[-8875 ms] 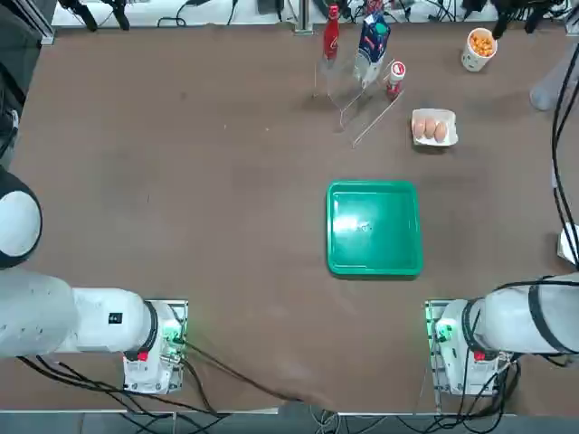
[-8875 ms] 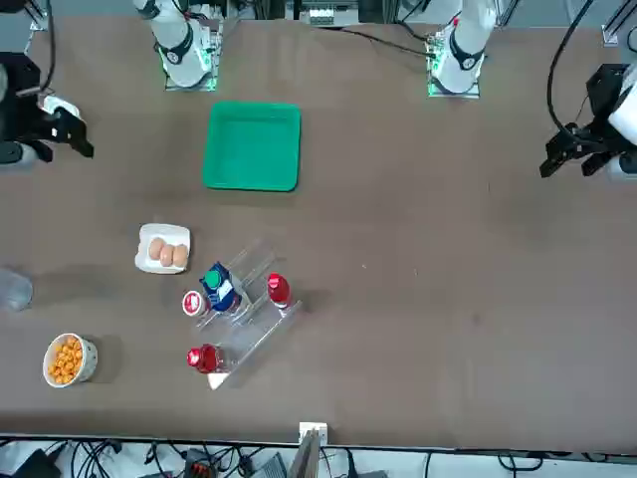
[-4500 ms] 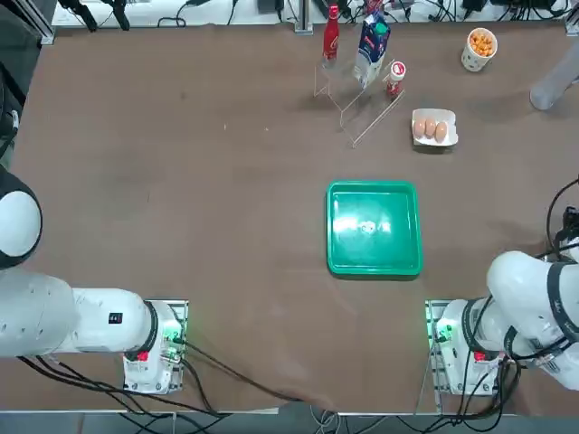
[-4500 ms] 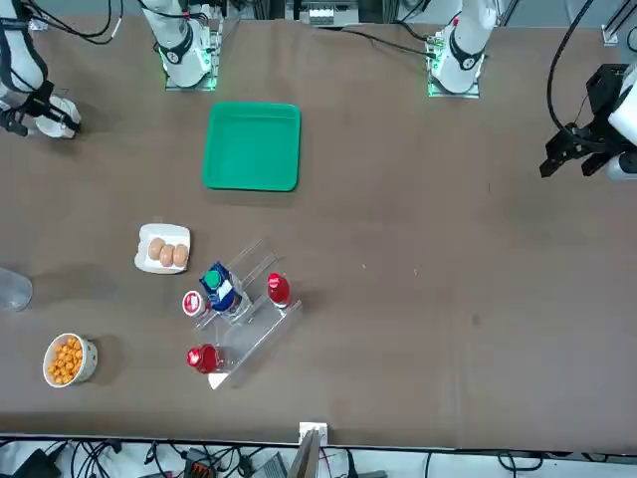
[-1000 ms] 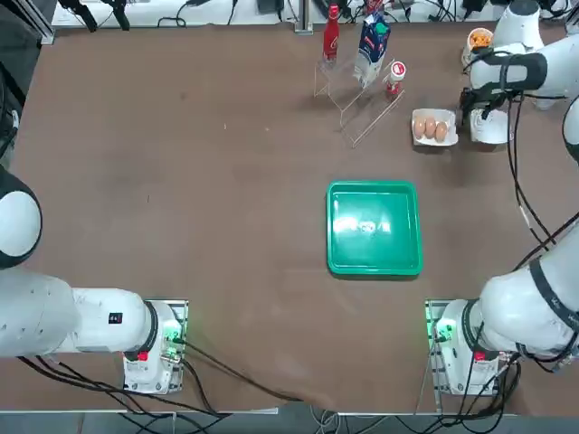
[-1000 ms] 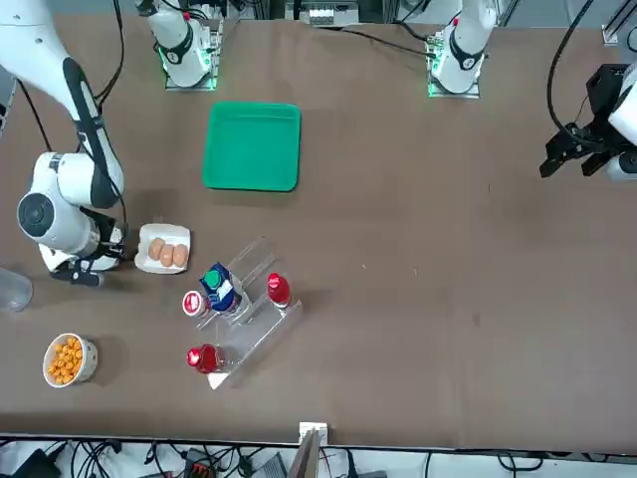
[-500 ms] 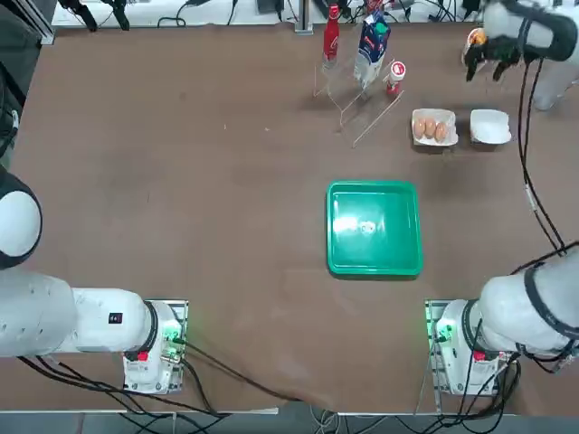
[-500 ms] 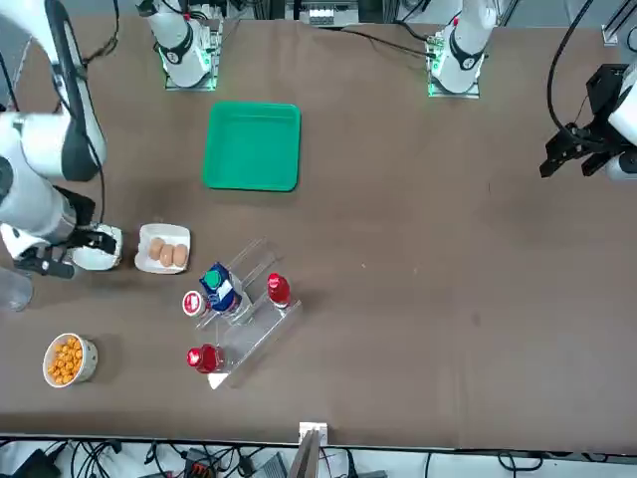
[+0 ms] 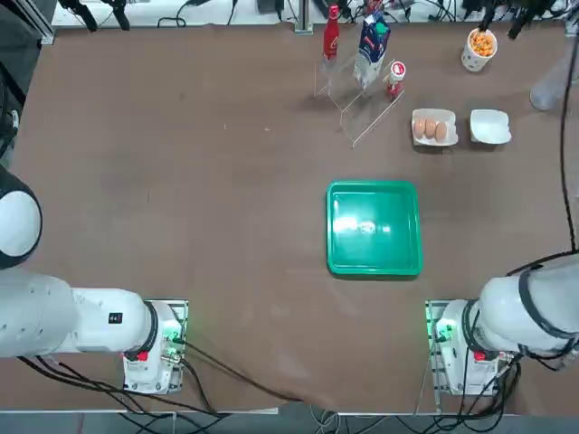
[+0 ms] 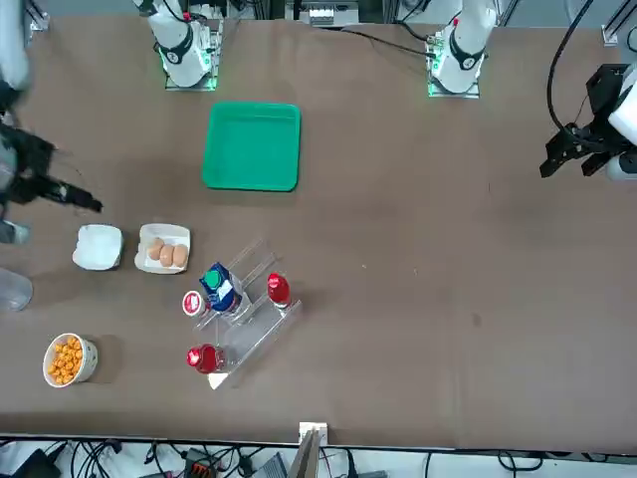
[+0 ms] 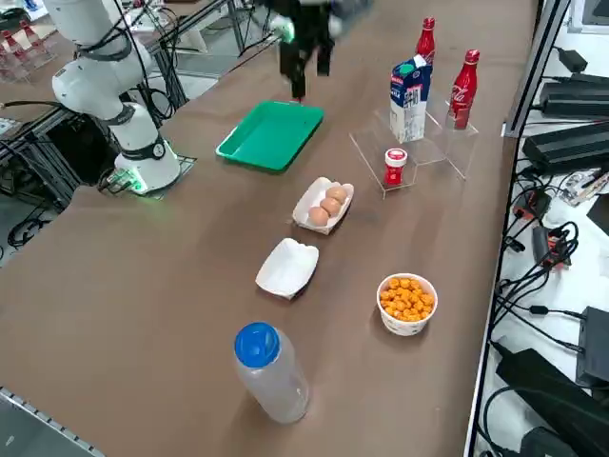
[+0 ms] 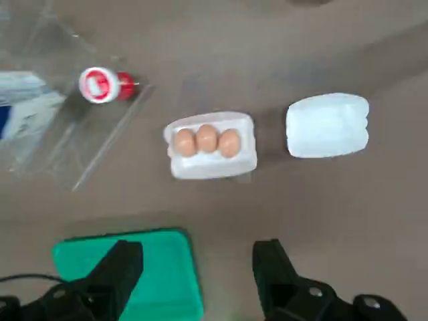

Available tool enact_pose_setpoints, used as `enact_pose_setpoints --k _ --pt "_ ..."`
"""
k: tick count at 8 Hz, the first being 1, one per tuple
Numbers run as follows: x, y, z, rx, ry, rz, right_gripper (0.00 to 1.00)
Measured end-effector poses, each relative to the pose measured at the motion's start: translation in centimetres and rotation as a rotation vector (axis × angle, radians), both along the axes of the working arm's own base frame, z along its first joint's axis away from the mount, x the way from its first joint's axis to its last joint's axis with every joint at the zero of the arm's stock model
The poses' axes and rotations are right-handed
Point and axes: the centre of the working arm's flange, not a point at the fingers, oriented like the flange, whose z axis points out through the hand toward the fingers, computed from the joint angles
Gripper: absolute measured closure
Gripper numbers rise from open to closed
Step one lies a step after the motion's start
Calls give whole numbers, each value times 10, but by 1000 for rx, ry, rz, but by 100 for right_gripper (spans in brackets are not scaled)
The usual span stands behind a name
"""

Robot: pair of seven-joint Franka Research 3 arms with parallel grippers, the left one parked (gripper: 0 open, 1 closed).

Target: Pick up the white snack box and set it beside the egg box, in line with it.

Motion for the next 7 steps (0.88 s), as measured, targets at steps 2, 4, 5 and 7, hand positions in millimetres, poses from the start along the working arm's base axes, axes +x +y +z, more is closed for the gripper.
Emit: enact_pose_setpoints --k 2,4,5,7 --pt "-13 33 43 -2 7 157 0" --pt "-19 60 36 -112 13 287 0" --pt "-24 79 25 -146 -46 303 0" --pt "-55 90 14 -105 -140 246 0"
